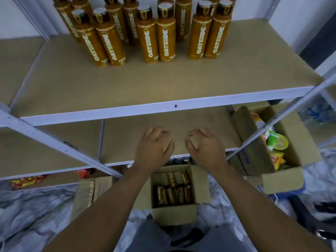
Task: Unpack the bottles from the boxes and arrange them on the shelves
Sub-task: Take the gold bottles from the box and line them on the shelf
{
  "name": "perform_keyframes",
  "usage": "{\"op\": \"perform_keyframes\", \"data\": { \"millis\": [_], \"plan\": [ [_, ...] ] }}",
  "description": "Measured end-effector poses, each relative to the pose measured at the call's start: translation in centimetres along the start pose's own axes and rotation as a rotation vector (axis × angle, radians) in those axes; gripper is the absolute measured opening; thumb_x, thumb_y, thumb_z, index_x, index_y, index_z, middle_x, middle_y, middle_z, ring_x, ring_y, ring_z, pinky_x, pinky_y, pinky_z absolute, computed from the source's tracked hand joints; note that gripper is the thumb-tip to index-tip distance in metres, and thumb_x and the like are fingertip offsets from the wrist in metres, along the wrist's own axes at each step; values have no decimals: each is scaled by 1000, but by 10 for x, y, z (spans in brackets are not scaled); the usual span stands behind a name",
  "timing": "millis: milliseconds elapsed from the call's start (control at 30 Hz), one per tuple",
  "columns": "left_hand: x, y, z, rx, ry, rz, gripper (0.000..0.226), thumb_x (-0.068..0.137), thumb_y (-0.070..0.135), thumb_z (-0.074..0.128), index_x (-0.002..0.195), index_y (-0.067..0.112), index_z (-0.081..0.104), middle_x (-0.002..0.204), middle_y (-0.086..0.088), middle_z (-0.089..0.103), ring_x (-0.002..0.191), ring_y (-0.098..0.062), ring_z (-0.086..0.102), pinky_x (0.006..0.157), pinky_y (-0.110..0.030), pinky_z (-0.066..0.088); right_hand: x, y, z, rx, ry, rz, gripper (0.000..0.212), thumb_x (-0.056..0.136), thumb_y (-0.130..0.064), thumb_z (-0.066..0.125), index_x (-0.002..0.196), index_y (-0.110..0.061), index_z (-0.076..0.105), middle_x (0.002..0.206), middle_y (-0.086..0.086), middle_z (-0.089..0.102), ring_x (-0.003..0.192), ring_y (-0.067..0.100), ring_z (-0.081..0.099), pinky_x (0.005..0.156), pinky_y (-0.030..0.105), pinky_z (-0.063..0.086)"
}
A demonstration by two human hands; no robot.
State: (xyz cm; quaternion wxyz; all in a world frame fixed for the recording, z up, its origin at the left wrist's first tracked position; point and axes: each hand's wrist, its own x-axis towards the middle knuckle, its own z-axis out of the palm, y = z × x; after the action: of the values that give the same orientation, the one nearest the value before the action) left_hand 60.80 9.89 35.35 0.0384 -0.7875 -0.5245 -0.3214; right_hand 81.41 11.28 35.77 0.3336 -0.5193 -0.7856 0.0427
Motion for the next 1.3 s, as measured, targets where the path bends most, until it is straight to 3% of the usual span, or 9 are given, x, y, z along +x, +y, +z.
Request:
{"op": "perform_keyframes", "data": {
  "millis": [200,333,600,800,900,1067,1200,1300],
  "plan": [
    [-64,-1,58,6,-397,-335,48,89,43,45,108,9,74,102,-11,70,97,-37,64,74,-45,58,-45,40,60,3,-384,127,25,89,-32,64,105,-16,73,103,5,71,100,30,64,77,37,54],
    [-116,-12,117,30,-640,-505,42,93,42,48,121,14,63,111,-12,66,107,-36,61,83,-42,52,-90,83,108,6,-627,200,42,95,-36,60,133,-18,62,119,13,69,109,36,62,82,42,55],
    [-238,-61,245,-78,-760,-736,36,98,41,52,127,21,57,113,-12,60,107,-35,55,79,-42,51,-200,150,244,73,-851,452,55,100,-42,52,150,-24,40,129,12,61,112,34,60,80,40,52],
    [-325,-100,333,-197,-746,-910,52,96,43,57,144,25,49,136,-11,58,118,-35,58,92,-44,53,-277,184,341,150,-840,679,59,98,-43,57,152,-30,37,119,8,67,103,32,64,83,45,55],
    [-360,-115,375,-245,-731,-968,53,97,40,59,146,26,46,132,-11,64,113,-34,63,91,-45,55,-306,203,385,145,-833,737,64,98,-45,56,155,-32,30,111,8,71,97,33,67,81,44,56],
    [-397,-134,440,-306,-676,-1007,60,97,38,62,151,28,37,152,-4,46,130,-30,53,105,-43,49,-343,231,448,161,-734,798,67,98,-40,61,155,-29,28,149,9,49,122,34,59,92,41,52],
    [-419,-150,479,-351,-641,-1090,68,97,35,65,154,29,28,152,-5,43,129,-28,54,103,-43,51,-363,251,489,221,-675,876,71,99,-34,62,157,-27,22,153,9,44,125,32,57,85,30,48],
    [-431,-160,500,-388,-598,-1162,76,96,32,67,157,29,22,156,-5,38,137,-28,47,109,-49,47,-372,262,512,298,-607,942,77,97,-33,64,158,-30,17,157,8,38,132,30,52,97,37,52]
  ]
}}
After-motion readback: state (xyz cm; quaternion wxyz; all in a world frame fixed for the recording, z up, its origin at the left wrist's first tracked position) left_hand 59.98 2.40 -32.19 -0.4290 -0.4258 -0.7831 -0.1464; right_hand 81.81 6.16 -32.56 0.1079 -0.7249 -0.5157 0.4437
